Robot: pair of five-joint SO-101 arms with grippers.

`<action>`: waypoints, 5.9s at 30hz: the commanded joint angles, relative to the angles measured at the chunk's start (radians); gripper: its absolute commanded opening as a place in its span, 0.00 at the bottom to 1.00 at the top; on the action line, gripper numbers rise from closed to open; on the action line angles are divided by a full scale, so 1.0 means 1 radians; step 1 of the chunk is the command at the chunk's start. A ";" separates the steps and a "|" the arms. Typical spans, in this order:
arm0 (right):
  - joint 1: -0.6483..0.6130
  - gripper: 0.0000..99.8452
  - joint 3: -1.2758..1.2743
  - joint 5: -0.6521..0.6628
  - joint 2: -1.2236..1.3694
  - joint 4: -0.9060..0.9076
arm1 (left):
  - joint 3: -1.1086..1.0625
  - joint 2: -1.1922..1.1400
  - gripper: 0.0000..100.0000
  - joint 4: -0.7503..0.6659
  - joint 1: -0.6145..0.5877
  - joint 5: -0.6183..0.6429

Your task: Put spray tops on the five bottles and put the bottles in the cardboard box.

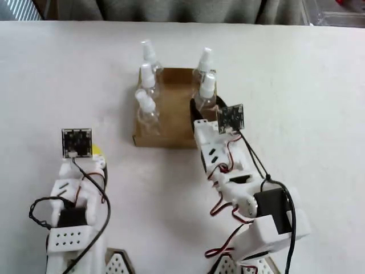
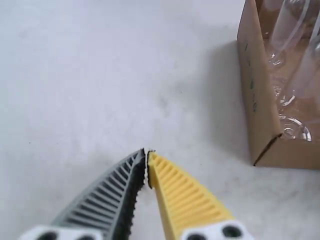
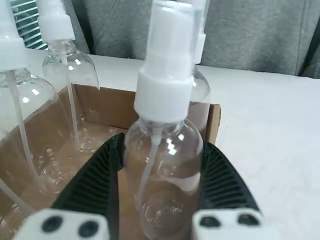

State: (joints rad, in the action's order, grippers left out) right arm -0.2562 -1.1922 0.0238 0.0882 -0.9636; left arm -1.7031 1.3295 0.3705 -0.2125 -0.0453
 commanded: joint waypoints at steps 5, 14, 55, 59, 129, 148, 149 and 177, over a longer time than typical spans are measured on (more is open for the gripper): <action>0.005 0.02 -0.009 0.003 -0.008 -0.048 | 0.003 -0.007 0.02 -0.026 -0.004 -0.008; -0.002 0.02 0.029 0.003 -0.008 0.074 | 0.003 -0.007 0.02 -0.026 -0.004 -0.008; -0.041 0.16 0.032 0.006 -0.016 0.136 | 0.003 -0.007 0.02 -0.026 -0.004 -0.008; -0.042 0.20 0.032 0.006 -0.018 0.136 | 0.003 -0.007 0.02 -0.026 -0.004 -0.008; 0.312 0.05 -0.279 0.075 -0.992 0.929 | 0.003 -0.007 0.02 -0.034 -0.004 -0.008; 0.337 0.05 -0.384 0.066 -1.538 1.411 | 0.003 -0.007 0.02 -0.032 -0.004 -0.008; 0.337 0.05 -0.384 0.066 -1.570 1.445 | 0.003 -0.007 0.02 -0.032 -0.004 -0.008; 0.240 0.05 -0.499 0.074 -1.876 1.888 | 0.003 -0.007 0.02 -0.028 -0.004 -0.008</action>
State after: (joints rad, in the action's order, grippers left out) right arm 0.0092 -1.6817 0.0959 -1.7729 0.8945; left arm -1.7031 1.3295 0.3629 -0.2125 -0.0453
